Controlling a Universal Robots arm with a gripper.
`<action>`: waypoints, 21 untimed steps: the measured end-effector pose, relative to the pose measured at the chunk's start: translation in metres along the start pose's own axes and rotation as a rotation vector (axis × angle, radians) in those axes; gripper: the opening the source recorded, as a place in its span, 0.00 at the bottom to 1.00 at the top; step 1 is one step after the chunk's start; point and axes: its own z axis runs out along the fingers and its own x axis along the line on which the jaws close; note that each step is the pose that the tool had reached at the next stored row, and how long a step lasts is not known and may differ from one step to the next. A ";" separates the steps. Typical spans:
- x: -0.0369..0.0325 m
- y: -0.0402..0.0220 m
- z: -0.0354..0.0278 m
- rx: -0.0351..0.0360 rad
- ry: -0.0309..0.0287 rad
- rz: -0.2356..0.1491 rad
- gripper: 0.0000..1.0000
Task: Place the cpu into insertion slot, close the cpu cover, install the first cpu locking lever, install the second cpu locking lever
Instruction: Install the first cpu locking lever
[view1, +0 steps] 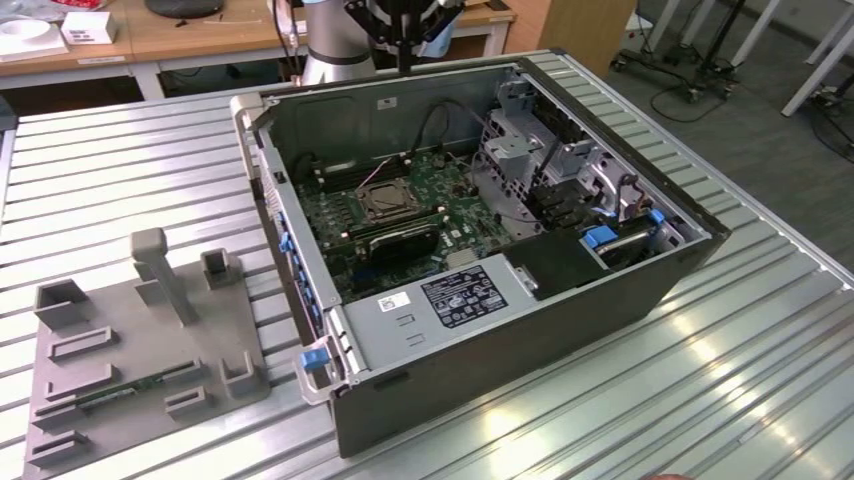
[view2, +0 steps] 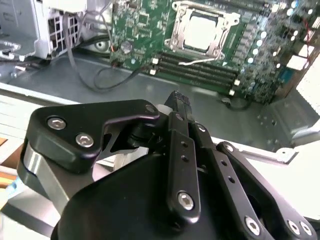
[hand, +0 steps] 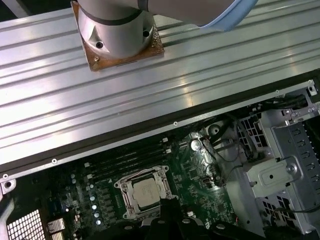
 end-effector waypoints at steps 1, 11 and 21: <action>-0.0008 -0.0034 0.0014 0.0001 0.0000 0.000 0.11; -0.0024 -0.0176 0.0194 -0.0023 0.0060 -0.028 0.11; -0.0019 -0.0192 0.0259 -0.0028 0.0148 -0.052 0.11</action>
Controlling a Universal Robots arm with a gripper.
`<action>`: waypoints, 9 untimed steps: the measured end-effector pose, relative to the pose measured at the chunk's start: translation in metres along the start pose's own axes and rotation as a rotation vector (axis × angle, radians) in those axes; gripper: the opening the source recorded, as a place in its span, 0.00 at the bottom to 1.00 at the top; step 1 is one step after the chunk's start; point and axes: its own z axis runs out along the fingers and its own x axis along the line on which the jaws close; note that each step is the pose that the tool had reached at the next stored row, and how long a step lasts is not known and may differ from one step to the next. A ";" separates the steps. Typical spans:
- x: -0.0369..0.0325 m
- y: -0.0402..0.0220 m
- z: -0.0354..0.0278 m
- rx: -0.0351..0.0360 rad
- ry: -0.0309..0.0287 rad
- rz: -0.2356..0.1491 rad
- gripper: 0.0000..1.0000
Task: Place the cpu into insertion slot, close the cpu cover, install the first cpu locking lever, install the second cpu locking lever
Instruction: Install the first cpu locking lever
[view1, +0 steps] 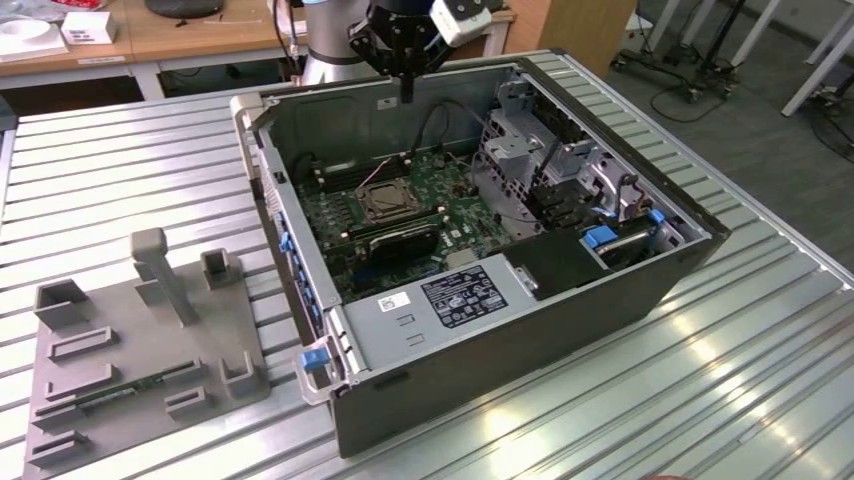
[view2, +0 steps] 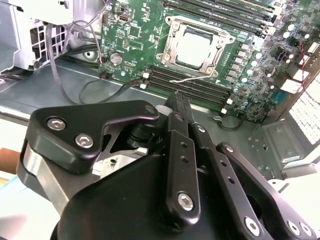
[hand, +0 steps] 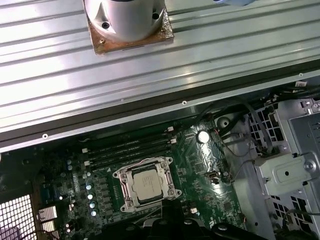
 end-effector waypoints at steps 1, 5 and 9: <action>0.0000 0.0000 0.0003 0.0002 0.0001 0.000 0.11; 0.0004 -0.0008 0.0048 0.0040 0.0106 -0.010 0.11; 0.0008 -0.0017 0.0109 0.0021 0.0220 -0.051 0.11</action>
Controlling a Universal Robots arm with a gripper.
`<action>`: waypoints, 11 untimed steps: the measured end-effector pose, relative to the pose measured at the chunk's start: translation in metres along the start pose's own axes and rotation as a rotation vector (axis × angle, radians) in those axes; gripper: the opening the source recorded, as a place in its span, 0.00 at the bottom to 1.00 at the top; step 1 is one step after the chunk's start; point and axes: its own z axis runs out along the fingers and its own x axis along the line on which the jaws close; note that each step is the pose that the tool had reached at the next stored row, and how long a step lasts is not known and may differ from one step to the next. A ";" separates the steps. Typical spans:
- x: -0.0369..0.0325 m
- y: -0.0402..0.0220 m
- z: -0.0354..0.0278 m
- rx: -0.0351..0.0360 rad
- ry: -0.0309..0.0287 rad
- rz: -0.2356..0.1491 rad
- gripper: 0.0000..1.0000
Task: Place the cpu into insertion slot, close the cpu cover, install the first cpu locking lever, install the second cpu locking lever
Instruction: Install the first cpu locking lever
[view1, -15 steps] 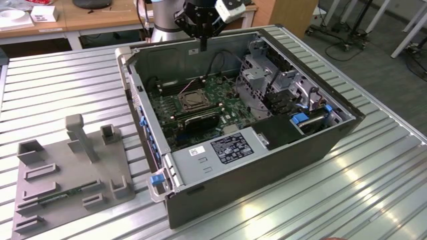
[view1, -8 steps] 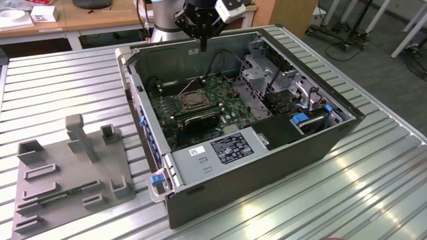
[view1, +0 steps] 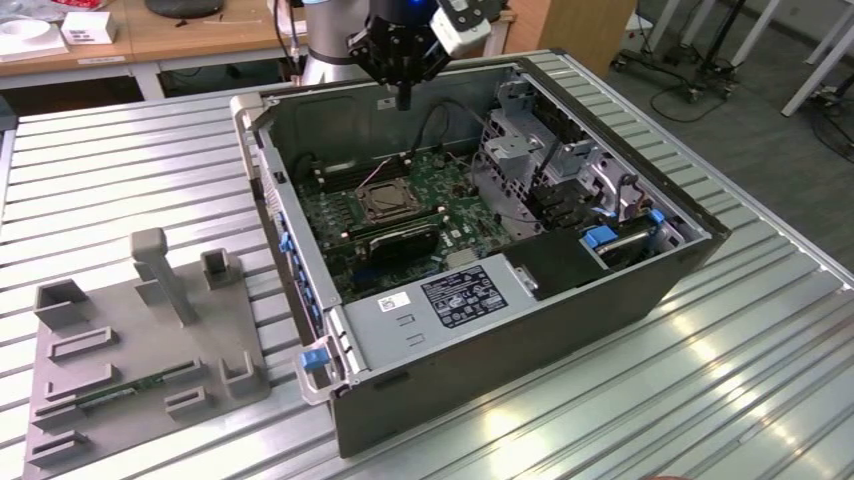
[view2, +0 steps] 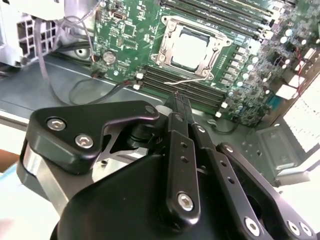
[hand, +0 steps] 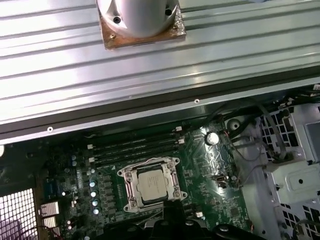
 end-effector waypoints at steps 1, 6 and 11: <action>0.0001 -0.0002 0.0017 -0.0009 0.0023 -0.013 0.11; 0.0006 -0.0016 0.0107 -0.0050 0.0109 -0.069 0.11; 0.0013 -0.0030 0.0197 -0.0078 0.0165 -0.106 0.11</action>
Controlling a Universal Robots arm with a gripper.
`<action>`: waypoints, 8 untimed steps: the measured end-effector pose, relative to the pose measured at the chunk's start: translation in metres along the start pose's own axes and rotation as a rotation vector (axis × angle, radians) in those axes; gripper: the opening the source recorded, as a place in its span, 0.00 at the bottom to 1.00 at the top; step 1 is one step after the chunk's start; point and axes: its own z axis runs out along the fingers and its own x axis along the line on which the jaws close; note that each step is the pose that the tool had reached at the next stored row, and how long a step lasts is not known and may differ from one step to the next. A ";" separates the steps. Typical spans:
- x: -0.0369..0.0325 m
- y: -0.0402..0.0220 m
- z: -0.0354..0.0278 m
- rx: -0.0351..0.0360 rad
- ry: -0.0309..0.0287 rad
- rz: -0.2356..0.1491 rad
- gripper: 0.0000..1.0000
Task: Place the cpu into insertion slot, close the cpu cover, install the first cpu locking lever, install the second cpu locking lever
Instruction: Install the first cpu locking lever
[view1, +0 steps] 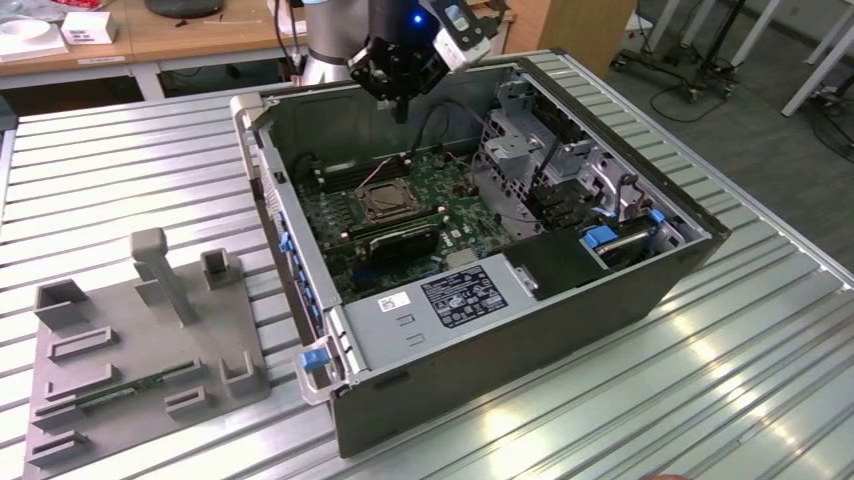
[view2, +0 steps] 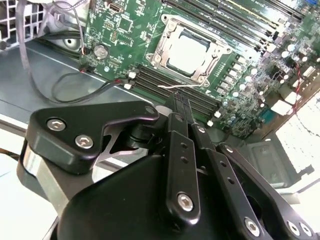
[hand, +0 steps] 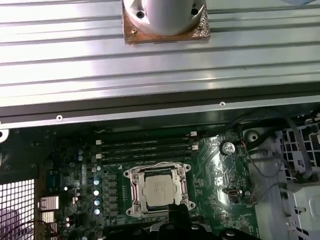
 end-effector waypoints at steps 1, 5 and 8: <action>0.0001 -0.0003 0.0018 -0.0005 0.0007 -0.005 0.11; 0.0006 -0.0013 0.0089 -0.0014 0.0028 -0.018 0.11; 0.0008 -0.0016 0.0104 -0.0013 0.0031 -0.019 0.11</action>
